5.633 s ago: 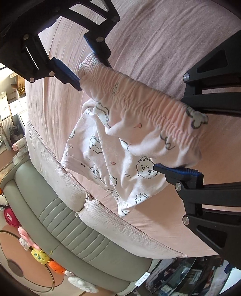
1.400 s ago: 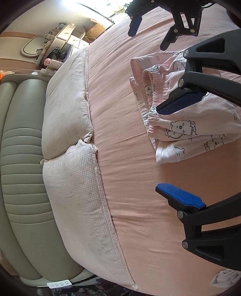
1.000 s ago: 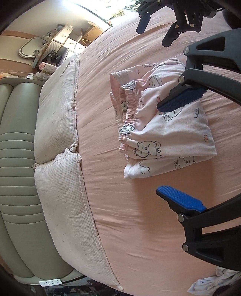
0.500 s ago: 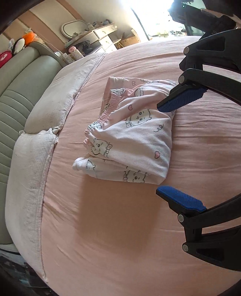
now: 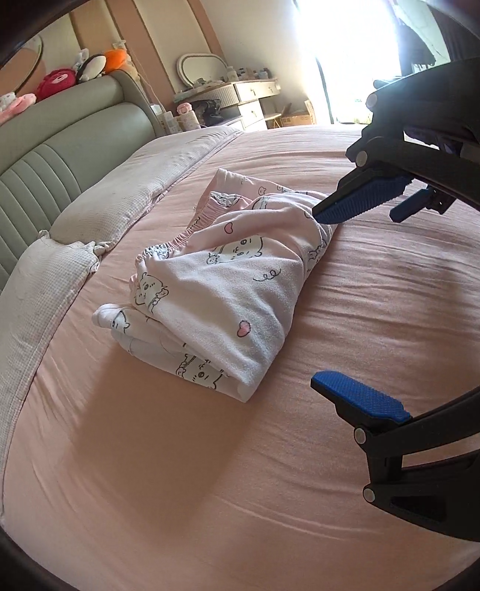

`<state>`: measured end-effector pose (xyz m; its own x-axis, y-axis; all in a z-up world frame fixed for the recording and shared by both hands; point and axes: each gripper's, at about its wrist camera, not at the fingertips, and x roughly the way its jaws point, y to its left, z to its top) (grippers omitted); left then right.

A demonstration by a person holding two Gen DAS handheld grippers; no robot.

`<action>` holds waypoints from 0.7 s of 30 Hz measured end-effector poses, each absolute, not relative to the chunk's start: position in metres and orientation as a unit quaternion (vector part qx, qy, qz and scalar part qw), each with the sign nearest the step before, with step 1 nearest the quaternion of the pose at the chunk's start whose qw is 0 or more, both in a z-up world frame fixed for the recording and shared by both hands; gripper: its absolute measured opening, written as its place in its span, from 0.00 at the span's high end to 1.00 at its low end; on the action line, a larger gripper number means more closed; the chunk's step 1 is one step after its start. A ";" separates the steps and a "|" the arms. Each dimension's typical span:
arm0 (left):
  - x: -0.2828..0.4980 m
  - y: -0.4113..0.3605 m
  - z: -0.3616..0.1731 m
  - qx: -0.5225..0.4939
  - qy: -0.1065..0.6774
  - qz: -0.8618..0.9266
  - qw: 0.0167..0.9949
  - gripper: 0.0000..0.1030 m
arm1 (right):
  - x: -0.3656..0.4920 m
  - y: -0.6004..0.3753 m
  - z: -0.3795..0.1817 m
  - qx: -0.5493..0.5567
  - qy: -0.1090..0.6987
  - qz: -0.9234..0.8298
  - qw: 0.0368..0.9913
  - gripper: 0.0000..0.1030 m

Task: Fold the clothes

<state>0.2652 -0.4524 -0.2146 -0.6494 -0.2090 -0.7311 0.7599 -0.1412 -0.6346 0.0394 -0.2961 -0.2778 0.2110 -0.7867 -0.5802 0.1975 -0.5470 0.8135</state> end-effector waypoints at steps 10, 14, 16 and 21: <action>0.268 -0.465 -0.241 0.209 0.614 -0.694 0.313 0.21 | 0.047 -0.309 -0.305 0.668 -0.278 -0.559 0.406 0.10; 0.269 -0.473 -0.250 0.188 0.642 -0.680 0.301 0.21 | 0.044 -0.317 -0.306 0.661 -0.302 -0.560 0.399 0.04; 0.268 -0.477 -0.251 0.183 0.645 -0.678 0.300 0.21 | 0.043 -0.324 -0.305 0.658 -0.303 -0.562 0.399 0.03; 0.263 -0.484 -0.250 0.177 0.639 -0.685 0.302 0.21 | 0.039 -0.340 -0.304 0.652 -0.311 -0.566 0.398 0.00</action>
